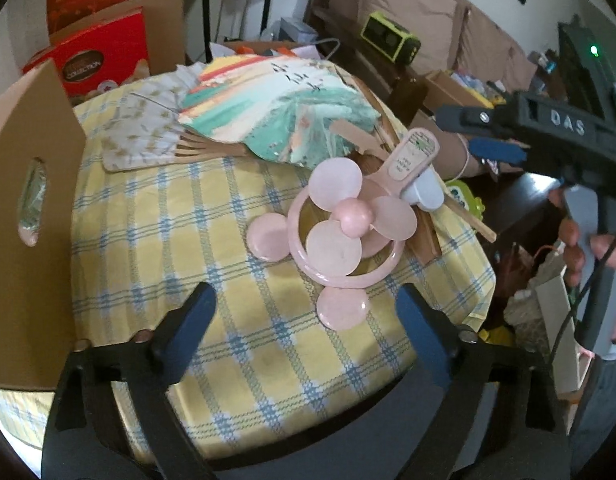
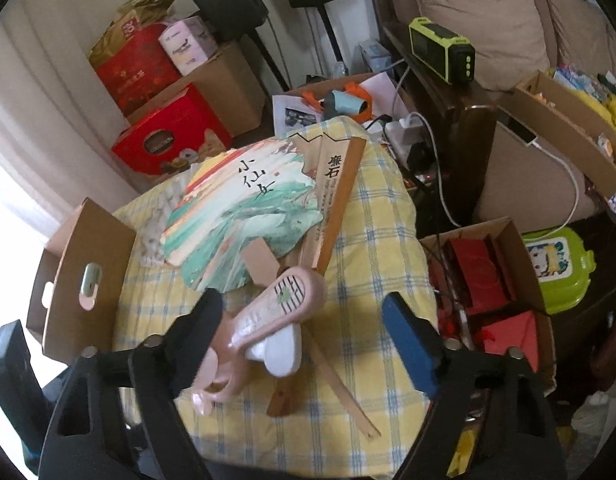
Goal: Organize objects
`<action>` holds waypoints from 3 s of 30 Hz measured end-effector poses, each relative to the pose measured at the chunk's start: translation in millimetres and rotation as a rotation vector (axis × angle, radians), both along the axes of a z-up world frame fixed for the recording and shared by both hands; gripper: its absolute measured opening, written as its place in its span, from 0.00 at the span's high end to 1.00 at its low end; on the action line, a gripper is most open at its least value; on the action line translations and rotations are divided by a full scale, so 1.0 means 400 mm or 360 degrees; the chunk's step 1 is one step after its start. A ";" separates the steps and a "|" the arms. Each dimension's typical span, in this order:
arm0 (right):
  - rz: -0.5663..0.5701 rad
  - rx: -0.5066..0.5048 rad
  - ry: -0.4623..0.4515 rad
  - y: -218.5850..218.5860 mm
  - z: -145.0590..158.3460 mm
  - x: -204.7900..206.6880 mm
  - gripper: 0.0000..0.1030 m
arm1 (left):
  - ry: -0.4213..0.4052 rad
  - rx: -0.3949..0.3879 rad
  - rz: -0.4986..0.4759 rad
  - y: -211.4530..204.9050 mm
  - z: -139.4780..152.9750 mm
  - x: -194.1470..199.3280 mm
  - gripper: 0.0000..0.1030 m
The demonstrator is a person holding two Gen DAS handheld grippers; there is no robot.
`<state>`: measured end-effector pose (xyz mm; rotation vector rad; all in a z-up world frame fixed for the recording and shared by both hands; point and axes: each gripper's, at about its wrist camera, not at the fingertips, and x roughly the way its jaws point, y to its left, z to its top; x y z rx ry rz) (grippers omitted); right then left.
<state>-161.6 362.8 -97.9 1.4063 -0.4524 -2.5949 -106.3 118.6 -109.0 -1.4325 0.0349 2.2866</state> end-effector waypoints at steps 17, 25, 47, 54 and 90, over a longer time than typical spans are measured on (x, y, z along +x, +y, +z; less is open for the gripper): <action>0.0018 -0.0443 -0.0124 0.037 -0.117 -0.061 0.44 | -0.0121 0.0119 -0.0059 0.041 -0.047 -0.052 0.17; -0.0027 -0.0586 -0.0086 0.053 -0.139 -0.055 0.63 | -0.0165 0.0168 -0.0052 0.045 -0.066 -0.072 0.17; 0.0056 -0.0461 0.0149 -0.029 0.014 0.041 0.75 | -0.0204 0.0401 -0.0071 0.022 -0.064 -0.071 0.24; 0.0114 -0.0443 0.0109 -0.074 0.006 0.043 0.75 | -0.0218 0.0451 -0.0042 0.001 -0.068 -0.074 0.24; 0.0520 -0.0280 0.0393 -0.368 0.339 0.067 0.81 | 0.0153 0.0723 0.0105 -0.235 0.227 -0.035 0.32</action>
